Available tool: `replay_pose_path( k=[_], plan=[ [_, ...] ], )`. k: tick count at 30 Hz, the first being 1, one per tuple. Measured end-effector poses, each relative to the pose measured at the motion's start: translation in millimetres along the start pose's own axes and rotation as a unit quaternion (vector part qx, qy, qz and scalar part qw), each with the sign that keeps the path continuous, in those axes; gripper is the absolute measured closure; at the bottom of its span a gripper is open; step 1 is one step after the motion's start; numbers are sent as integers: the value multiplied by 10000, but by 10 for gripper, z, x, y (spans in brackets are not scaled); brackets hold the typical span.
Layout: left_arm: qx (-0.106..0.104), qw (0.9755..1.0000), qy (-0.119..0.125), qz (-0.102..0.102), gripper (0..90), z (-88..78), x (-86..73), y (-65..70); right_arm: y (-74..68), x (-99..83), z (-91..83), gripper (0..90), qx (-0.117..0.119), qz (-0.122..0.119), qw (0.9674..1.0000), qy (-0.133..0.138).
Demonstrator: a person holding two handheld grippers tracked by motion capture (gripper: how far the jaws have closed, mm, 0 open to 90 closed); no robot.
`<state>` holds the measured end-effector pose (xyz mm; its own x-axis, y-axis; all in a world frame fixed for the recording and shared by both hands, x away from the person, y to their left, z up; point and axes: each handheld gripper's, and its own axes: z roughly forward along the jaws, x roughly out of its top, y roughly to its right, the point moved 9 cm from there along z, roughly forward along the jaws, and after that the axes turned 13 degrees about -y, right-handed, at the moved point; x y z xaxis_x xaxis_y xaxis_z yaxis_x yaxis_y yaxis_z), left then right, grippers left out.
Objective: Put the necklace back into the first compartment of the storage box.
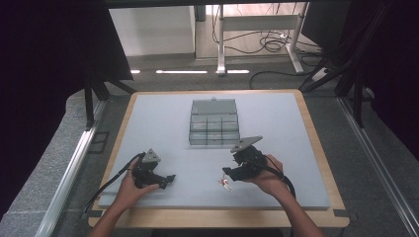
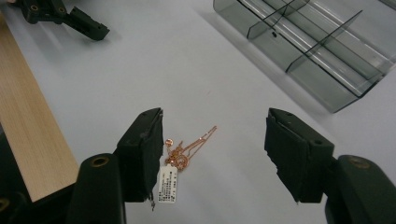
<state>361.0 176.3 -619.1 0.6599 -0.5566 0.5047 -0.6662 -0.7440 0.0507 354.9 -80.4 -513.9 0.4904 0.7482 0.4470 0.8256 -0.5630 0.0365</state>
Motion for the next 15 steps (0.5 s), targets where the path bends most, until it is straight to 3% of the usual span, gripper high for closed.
replay_pose_path(
  k=[15],
  plan=[
    [3, 10000, 23, -15, 2, 3, 4, 1, -108, -83, 243, 422, 168, -109, 9988, -441]
  ],
)
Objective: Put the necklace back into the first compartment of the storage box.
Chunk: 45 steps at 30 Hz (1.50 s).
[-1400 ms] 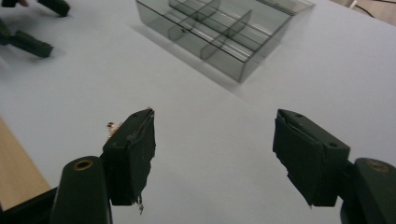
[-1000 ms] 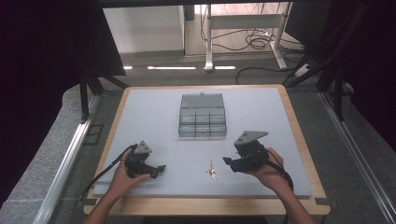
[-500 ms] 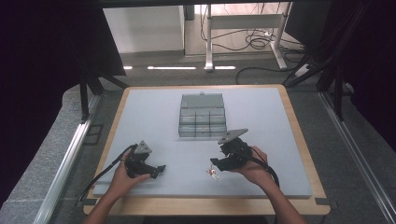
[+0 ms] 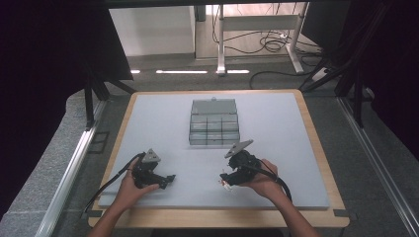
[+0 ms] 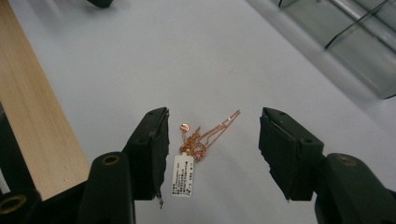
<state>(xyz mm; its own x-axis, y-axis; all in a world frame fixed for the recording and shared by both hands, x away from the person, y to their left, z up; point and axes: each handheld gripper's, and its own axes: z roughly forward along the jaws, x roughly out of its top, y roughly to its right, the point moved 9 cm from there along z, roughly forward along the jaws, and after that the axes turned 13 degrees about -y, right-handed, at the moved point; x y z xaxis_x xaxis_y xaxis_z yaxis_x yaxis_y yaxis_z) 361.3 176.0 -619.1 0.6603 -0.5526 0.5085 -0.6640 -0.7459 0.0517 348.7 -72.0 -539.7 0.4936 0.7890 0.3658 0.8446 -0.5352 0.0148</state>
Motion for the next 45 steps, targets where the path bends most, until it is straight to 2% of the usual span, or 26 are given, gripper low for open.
replay_pose_path(
  k=[11, 19, 25, 33, 39, 45],
  plan=[
    [0, 10000, -14, 14, 2, -1, -3, -1, -72, -117, 230, 480, 173, -57, 9989, -426],
    [1, 10000, 1, 0, 2, 0, 0, 0, -40, -173, 343, 536, 121, 5, 9980, -624],
    [3, 10000, 3, -1, 2, 0, 0, 0, -55, -177, 386, 586, 173, -29, 9975, -686],
    [3, 10000, 3, 0, 2, 1, 0, 0, -35, -172, 440, 694, -10, -25, 9971, -767],
    [5, 10000, 3, 1, 2, 0, 0, 0, -15, -182, 438, 835, -85, 54, 9965, -830],
    [5, 10000, 2, 0, 2, 0, 0, 0, -22, -180, 438, 862, -63, 25, 9965, -836]
  ],
)
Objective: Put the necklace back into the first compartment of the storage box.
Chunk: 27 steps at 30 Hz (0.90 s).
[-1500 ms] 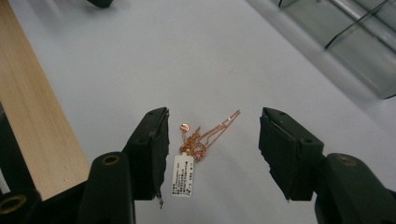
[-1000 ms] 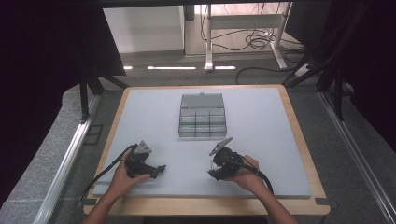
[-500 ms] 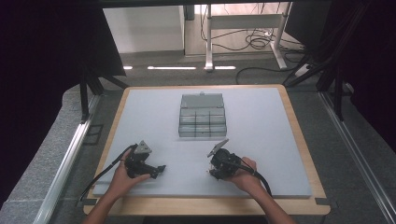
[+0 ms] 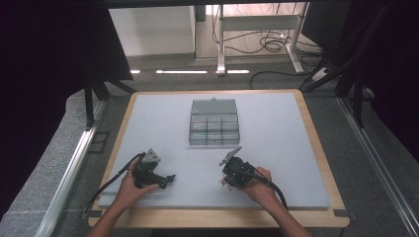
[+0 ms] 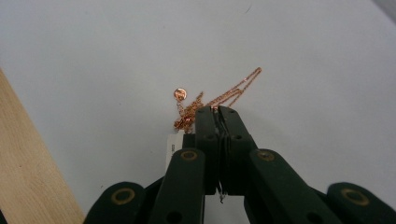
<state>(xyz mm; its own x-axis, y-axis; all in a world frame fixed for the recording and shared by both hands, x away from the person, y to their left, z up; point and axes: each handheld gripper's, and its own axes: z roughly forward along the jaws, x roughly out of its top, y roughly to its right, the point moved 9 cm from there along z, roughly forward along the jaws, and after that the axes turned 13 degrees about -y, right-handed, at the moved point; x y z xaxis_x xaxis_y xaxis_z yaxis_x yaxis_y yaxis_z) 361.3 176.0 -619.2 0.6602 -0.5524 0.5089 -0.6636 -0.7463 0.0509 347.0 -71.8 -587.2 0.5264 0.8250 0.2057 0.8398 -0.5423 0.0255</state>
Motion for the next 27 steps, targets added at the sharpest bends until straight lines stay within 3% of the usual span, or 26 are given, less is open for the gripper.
replay_pose_path(
  k=[10, 13, 18, 23, 27],
  plan=[
    [-2, 10000, 0, 0, 1, 0, 0, 0, 6, 2, -4, 861, 26, -25, 10000, 11],
    [-4, 10000, -4, 6, 2, -1, -1, 0, 9, 11, -12, 769, 33, -40, 10000, 40],
    [-3, 10000, 0, 0, 2, 0, 0, 0, -17, 38, -25, 709, 74, -49, 9999, 78],
    [-3, 10000, -1, 1, 2, 0, 0, 0, -26, 66, 13, 737, -78, -105, 9999, 2],
    [0, 10000, 0, 0, 2, 0, 0, 0, -32, 78, 18, 777, -58, -81, 10000, -3]
  ],
)
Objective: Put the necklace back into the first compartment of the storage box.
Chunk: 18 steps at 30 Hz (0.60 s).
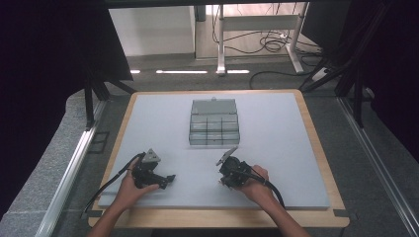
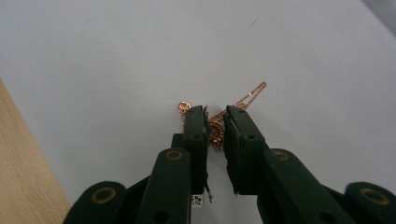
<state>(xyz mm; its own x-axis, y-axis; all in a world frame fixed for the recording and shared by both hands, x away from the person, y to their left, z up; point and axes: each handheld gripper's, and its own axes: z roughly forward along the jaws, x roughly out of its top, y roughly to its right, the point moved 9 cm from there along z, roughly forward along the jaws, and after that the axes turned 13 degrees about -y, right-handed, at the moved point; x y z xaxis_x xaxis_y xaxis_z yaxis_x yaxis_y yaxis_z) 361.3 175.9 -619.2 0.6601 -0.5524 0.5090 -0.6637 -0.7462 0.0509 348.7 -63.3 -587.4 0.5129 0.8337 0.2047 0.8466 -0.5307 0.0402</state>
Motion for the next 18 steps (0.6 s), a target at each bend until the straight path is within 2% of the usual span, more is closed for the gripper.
replay_pose_path(
  k=[1, 6, 12, 18],
  plan=[
    [-2, 10000, -3, 4, 1, 0, -1, 0, 7, -1, -1, 837, 3, 8, 10000, -6],
    [-2, 10000, -2, 1, 2, 0, 0, 0, 25, -5, 1, 839, 161, 49, 9999, 33],
    [-3, 10000, -2, -1, 2, 0, 0, 0, 38, -1, -8, 840, 122, 76, 9999, 63],
    [-4, 10000, -6, 1, 2, -1, -1, 0, 57, 20, -119, 841, 160, 134, 9994, 279]
  ],
)
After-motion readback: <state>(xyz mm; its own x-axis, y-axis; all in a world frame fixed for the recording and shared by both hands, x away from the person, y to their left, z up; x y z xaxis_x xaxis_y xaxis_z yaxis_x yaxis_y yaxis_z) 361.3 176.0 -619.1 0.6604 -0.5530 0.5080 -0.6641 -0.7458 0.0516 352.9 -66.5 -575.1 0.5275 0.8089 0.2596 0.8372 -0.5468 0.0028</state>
